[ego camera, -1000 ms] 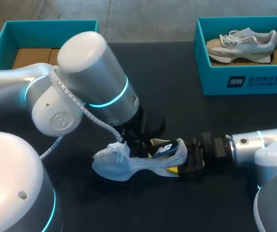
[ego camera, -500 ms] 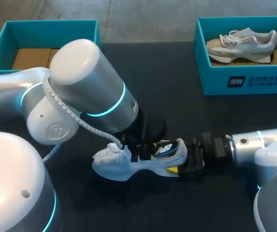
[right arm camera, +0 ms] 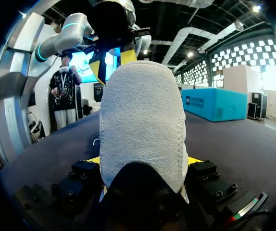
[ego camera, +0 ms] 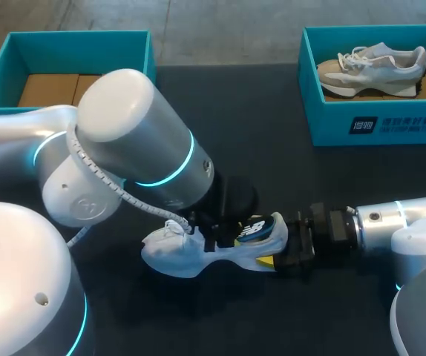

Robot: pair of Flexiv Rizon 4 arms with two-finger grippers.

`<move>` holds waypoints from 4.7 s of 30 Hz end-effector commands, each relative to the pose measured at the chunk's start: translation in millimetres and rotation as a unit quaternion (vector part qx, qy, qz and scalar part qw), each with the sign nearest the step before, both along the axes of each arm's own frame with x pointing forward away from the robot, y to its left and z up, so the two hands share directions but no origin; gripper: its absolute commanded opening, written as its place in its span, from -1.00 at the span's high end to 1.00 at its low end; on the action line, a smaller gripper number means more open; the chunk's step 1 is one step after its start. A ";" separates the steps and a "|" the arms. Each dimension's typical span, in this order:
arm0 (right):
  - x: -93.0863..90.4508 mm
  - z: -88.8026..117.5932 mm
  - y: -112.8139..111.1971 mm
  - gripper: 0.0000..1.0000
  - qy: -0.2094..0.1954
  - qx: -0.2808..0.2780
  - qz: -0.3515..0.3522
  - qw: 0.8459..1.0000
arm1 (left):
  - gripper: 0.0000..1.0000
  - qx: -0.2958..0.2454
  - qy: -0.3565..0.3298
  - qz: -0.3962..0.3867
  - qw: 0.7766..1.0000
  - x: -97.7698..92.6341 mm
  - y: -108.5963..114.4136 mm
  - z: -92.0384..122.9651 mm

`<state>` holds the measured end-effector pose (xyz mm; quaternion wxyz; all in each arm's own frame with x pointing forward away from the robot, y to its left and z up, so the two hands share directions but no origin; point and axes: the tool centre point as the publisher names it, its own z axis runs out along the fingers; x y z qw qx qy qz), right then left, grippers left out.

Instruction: Take the shoe out of the shoebox, open the shoe tongue, remove and reinsert the insole, then place the shoe into the shoebox

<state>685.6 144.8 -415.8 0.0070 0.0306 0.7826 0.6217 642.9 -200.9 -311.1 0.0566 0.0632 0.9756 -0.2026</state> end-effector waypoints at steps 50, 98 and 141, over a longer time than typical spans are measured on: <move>-1.1 1.1 0.7 1.00 0.000 -0.002 -0.001 1.000 | 0.29 -0.014 -0.062 0.073 0.995 10.6 -36.0 -29.9; -1.1 1.1 0.7 1.00 0.000 -0.002 -0.001 1.000 | 0.39 -0.034 -0.122 0.133 0.983 33.3 -44.5 -41.8; -1.1 1.1 0.7 1.00 0.000 -0.002 -0.001 1.000 | 1.00 -0.090 -0.049 0.089 0.991 15.2 -48.1 -17.9</move>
